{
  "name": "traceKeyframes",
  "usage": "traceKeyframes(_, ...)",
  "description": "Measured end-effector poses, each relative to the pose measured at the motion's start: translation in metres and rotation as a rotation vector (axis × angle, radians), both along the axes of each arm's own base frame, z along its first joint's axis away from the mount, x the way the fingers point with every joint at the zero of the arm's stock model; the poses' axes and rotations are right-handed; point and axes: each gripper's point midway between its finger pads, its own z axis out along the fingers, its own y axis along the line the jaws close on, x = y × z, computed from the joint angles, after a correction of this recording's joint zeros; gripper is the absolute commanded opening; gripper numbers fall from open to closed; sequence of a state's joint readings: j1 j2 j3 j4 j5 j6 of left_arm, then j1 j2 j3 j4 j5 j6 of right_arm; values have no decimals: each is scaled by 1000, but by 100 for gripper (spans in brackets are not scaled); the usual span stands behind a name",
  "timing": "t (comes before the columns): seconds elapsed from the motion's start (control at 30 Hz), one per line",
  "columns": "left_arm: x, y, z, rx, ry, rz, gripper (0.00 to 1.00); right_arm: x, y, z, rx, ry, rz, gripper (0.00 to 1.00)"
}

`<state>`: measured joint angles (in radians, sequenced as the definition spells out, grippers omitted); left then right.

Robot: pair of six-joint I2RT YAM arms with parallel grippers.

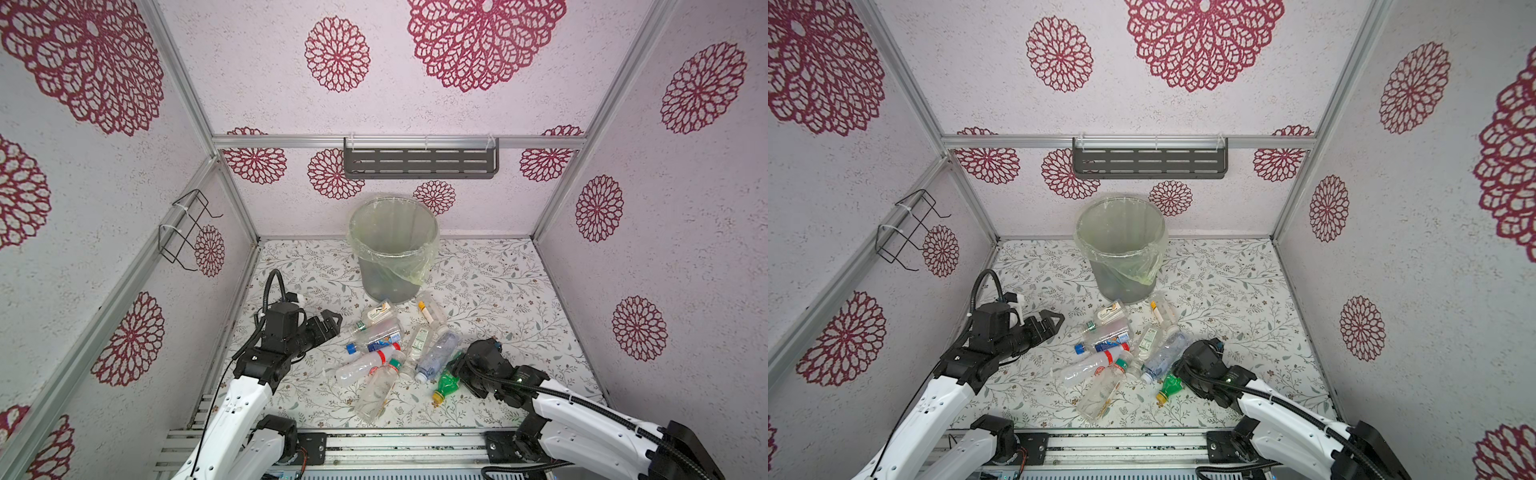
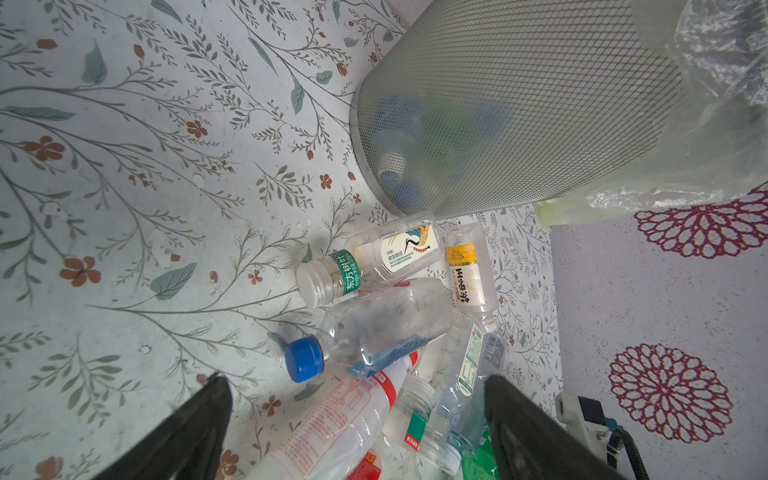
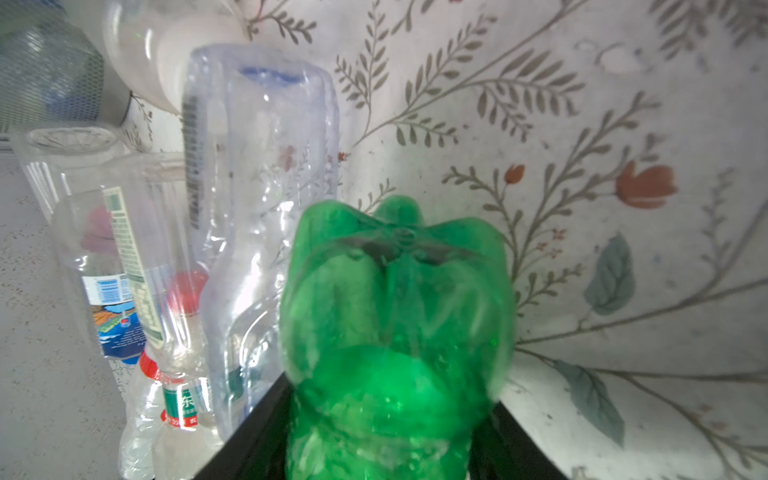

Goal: Throw the plastic bottles in the bin
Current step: 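Lift the green soda bottle with the right gripper and move it toward the bin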

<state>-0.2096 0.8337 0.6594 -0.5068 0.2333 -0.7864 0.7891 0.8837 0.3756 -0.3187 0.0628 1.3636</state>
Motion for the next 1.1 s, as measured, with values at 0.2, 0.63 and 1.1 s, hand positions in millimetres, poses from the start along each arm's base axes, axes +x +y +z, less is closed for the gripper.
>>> traceKeyframes(0.2,2,-2,-4,-11,19,0,97,0,-11,4,-42,-15,-20,59)
traceKeyframes(0.63,4,-3,-8,-28,42,8,97,13,-22,29,-99,-71,-37,57)
traceKeyframes(1.1,13,-2,-2,-68,52,44,97,39,-41,46,-89,-92,-77,57)
